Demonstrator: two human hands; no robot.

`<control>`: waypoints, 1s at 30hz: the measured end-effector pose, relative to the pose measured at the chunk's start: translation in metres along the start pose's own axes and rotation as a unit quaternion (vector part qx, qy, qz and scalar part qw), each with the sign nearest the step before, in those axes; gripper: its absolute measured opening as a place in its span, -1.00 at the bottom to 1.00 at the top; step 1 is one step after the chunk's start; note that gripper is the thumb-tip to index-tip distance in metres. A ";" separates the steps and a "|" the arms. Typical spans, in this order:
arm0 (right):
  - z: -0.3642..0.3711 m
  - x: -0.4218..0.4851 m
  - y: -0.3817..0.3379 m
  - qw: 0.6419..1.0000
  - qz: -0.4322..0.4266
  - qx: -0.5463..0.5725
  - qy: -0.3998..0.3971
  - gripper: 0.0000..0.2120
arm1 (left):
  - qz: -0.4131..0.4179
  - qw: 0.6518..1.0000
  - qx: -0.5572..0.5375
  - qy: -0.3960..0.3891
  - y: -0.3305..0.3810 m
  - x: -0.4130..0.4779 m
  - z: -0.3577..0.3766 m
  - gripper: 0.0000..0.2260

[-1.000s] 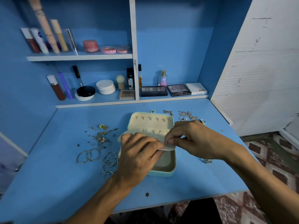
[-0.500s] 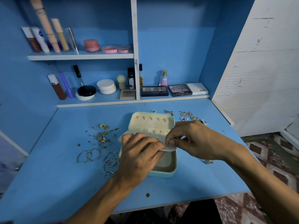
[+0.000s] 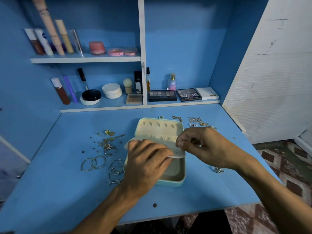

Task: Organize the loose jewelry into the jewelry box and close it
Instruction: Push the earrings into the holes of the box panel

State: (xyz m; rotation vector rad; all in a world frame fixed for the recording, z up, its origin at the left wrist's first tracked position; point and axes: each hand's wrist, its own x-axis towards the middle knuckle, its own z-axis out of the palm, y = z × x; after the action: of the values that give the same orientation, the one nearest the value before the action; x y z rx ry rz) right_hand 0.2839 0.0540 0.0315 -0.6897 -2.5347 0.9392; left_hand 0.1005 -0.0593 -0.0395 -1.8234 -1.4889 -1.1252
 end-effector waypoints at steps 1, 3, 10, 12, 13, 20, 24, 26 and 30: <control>0.000 0.000 0.000 1.000 0.006 0.021 0.000 -0.90 | -0.003 1.000 -0.001 0.000 0.000 0.001 0.000 -0.89; 0.001 -0.001 0.001 0.997 0.021 0.070 0.001 -0.89 | -0.006 1.000 -0.002 0.000 0.000 0.003 -0.001 -0.87; 0.005 -0.003 0.003 0.983 0.066 0.169 0.024 -0.92 | -0.003 1.000 -0.005 -0.012 0.000 0.005 -0.002 -0.89; 0.008 -0.003 0.000 0.981 0.070 0.178 0.041 -0.89 | -0.002 1.000 -0.002 -0.013 0.000 0.006 -0.002 -0.90; 0.010 -0.003 -0.002 0.980 0.071 0.177 0.050 -0.89 | -0.001 1.000 -0.001 -0.014 0.000 0.006 -0.003 -0.91; 0.018 -0.007 -0.005 0.972 0.098 0.189 0.103 -0.88 | 0.009 1.000 0.010 -0.021 0.001 0.006 -0.003 -0.92; 0.019 -0.002 -0.015 0.964 0.095 0.206 0.139 -0.86 | 0.019 0.999 0.024 -0.012 0.002 0.009 -0.003 -0.90; 0.021 0.001 -0.020 0.969 0.087 0.181 0.144 -0.84 | 0.019 0.999 0.025 -0.012 0.002 0.010 -0.004 -0.89; 0.024 0.001 -0.019 0.975 0.079 0.112 0.173 -0.82 | 0.025 0.999 0.034 -0.018 0.003 0.012 -0.005 -0.89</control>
State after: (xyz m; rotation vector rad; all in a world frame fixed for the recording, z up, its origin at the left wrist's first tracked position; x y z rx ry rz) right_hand 0.2657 0.0297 0.0271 -0.9065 -2.0582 1.0358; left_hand 0.1024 -0.0583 -0.0266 -1.8316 -1.4755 -1.0107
